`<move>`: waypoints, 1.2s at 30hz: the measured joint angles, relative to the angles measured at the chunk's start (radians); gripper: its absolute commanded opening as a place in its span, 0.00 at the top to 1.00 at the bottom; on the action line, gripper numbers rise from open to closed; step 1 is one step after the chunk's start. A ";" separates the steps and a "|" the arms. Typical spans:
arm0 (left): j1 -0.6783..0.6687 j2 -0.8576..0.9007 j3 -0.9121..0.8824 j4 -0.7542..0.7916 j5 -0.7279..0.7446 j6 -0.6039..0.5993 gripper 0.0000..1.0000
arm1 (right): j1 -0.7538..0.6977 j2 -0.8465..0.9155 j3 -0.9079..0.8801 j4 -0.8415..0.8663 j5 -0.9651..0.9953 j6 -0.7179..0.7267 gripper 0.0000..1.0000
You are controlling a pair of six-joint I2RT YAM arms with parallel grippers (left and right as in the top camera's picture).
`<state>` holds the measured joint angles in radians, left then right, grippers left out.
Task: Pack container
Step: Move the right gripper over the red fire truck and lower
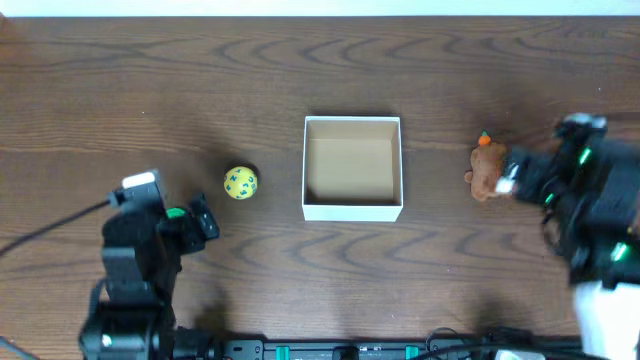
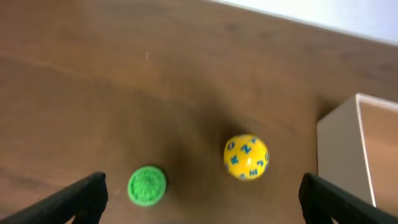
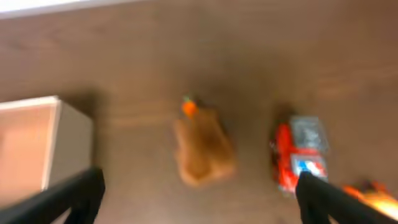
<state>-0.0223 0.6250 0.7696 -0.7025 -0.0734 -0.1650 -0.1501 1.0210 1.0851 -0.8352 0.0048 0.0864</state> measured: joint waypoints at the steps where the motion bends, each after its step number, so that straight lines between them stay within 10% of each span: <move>1: 0.000 0.034 0.034 -0.032 0.000 0.000 0.02 | -0.037 0.063 0.074 -0.071 -0.013 -0.006 0.01; 8: 0.000 0.143 0.106 -0.111 0.001 0.000 0.02 | -0.191 0.335 0.353 -0.285 -0.053 -0.074 0.01; 36: 0.000 0.153 0.106 -0.154 0.008 0.000 0.02 | -0.355 0.868 0.382 -0.207 -0.031 -0.253 0.01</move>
<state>-0.0223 0.7780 0.8757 -0.8570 -0.0658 -0.1650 -0.5049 1.8889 1.4670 -1.0420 -0.0265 -0.1661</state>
